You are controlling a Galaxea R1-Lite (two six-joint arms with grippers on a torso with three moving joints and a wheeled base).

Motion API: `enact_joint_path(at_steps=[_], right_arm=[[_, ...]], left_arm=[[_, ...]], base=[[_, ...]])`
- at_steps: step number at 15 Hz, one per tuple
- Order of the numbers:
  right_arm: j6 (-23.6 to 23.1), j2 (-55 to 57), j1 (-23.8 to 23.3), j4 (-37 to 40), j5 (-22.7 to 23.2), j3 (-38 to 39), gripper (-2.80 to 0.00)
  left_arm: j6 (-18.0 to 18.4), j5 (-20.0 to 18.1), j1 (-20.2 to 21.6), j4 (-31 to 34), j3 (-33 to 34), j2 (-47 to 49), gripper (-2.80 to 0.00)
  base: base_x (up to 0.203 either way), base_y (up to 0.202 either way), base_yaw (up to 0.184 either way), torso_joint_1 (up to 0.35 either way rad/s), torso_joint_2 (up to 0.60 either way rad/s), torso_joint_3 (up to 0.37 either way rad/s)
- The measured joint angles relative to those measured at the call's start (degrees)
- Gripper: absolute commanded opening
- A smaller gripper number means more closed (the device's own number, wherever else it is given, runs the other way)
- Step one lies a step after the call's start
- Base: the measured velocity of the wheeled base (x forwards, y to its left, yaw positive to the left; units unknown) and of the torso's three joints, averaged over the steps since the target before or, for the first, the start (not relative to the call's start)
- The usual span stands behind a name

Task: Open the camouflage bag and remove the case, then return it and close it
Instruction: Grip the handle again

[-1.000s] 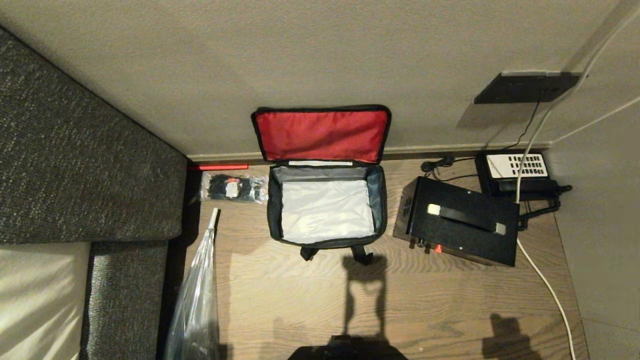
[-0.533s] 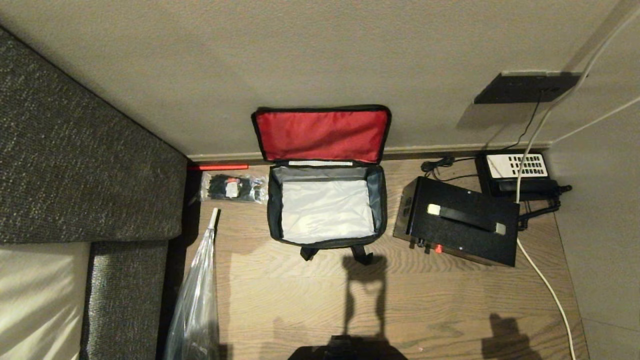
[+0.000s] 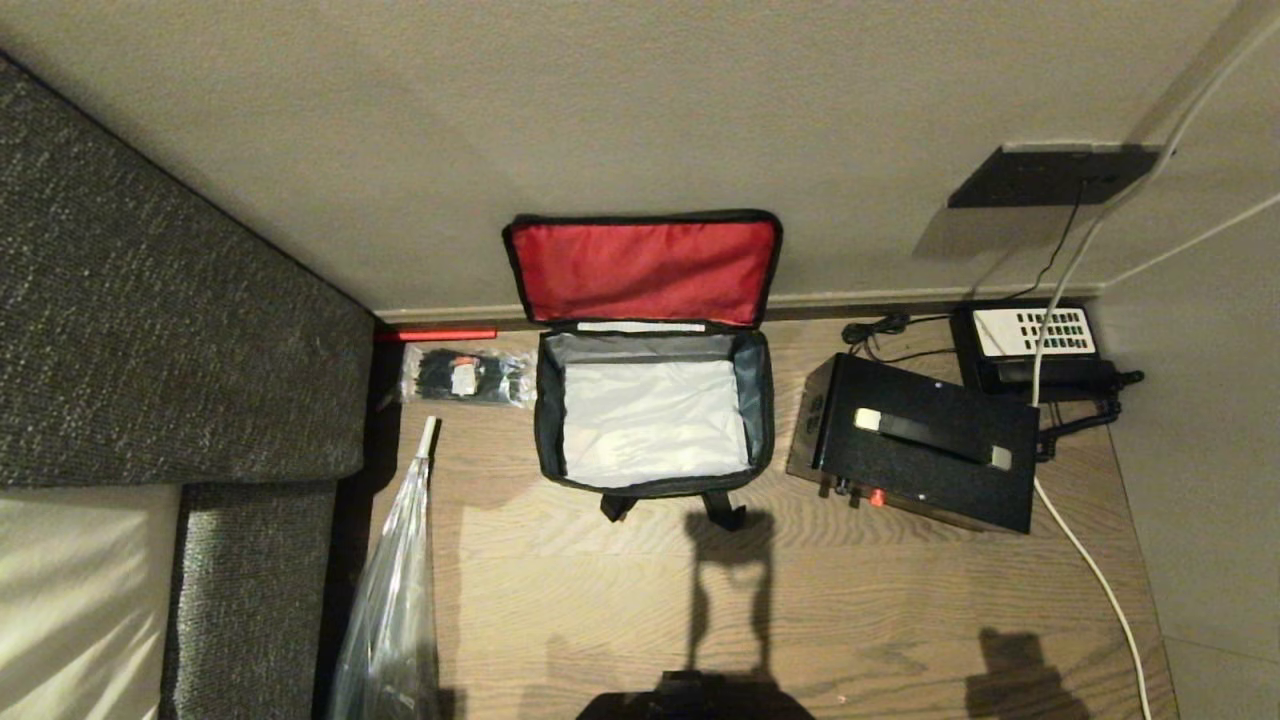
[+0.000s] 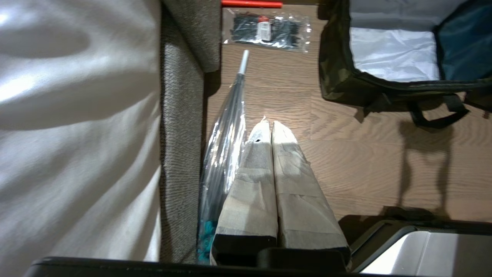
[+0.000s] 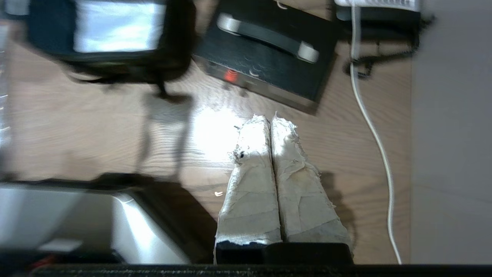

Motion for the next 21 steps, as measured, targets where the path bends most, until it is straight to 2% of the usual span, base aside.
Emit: enact_joint_path(at_steps=[2,4,8,13,16,19,21], right_arm=[[0.44,0.01,-0.02,14.06,3.86,-10.82,-2.8],[3.46,0.01,-0.01,29.04,7.27,-16.85,-2.8],[5.5,0.06,-0.02,39.55,11.65,-24.59,-2.8],[5.92,0.38,-0.02,44.81,16.56,-26.07,-2.8],[6.4,4.31,0.09,44.86,17.91,-28.45,-2.8],[6.04,17.75,0.86,41.66,17.93,-33.77,-2.8],[5.04,29.52,1.26,34.8,17.19,-35.73,-2.8]], left_arm=[[0.01,0.0,-0.02,0.05,0.0,0.0,-2.8],[0.06,0.02,-0.02,-0.02,0.0,0.0,-2.8],[0.08,0.02,-0.02,0.0,0.0,0.0,-2.8],[0.09,-0.01,0.0,0.01,0.0,0.0,-2.8],[0.08,-0.01,0.0,0.01,0.0,-0.01,-2.8],[0.08,-0.01,0.0,0.0,0.0,0.0,-2.8],[0.09,0.0,0.0,0.0,0.0,0.0,-2.8]], base=[[0.0,0.0,0.0,0.0,0.0,0.0],[0.0,0.0,0.0,0.0,0.0,0.0],[0.0,0.0,0.0,0.0,0.0,0.0],[0.0,0.0,0.0,0.0,0.0,0.0],[0.0,0.0,0.0,0.0,0.0,0.0],[0.0,0.0,0.0,0.0,0.0,0.0],[0.0,0.0,0.0,0.0,0.0,0.0]])
